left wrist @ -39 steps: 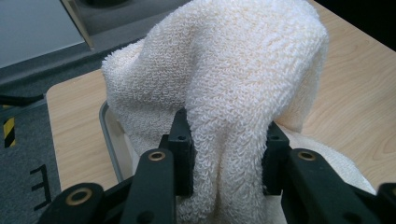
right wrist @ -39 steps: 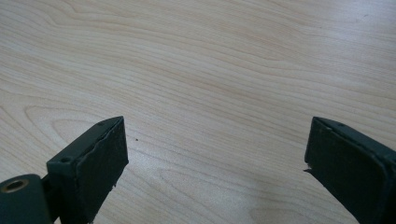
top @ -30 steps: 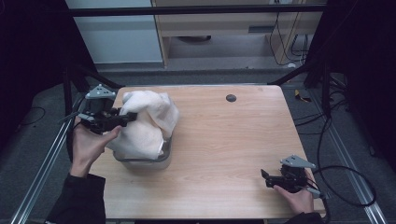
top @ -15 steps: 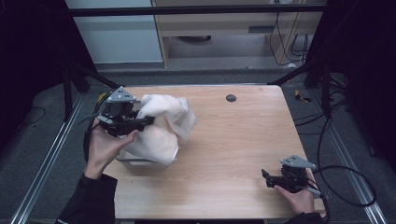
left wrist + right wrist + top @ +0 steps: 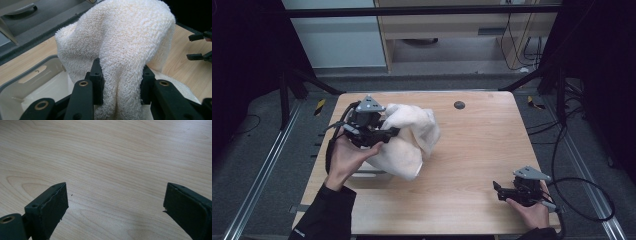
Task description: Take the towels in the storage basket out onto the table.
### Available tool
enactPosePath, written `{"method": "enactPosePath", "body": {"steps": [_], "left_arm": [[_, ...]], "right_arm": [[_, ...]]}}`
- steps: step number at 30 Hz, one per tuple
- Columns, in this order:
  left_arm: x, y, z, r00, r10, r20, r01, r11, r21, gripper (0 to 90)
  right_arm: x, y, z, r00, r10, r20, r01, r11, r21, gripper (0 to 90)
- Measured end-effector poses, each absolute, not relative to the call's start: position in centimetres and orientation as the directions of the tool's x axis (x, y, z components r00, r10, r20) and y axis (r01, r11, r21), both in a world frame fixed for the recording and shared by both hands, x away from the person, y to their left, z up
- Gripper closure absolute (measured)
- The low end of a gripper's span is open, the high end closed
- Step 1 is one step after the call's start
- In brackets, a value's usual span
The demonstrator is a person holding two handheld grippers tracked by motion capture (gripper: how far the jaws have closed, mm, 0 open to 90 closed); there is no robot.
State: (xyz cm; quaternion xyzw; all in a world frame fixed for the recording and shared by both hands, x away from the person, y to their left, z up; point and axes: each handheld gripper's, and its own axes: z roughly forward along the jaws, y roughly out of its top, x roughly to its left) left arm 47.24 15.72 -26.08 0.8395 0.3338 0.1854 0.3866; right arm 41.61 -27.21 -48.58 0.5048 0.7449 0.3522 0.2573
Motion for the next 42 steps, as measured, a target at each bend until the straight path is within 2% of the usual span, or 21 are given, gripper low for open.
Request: {"method": "enactPosePath", "body": {"steps": [23, 42], "left_arm": [[48.8, 9.2, -30.5, 0.763, 0.646, 0.029, 0.402, -0.509, 0.761, 65.1], [49.4, 5.9, -34.1, 0.782, 0.623, 0.015, 0.386, -0.502, 0.774, 65.0]], "right_arm": [[41.6, -27.3, -48.5, -0.352, 0.935, -0.033, 0.572, 0.243, 0.783, 5.7], [41.5, -27.3, -48.5, -0.353, 0.935, -0.038, 0.574, 0.248, 0.781, 5.8]]}}
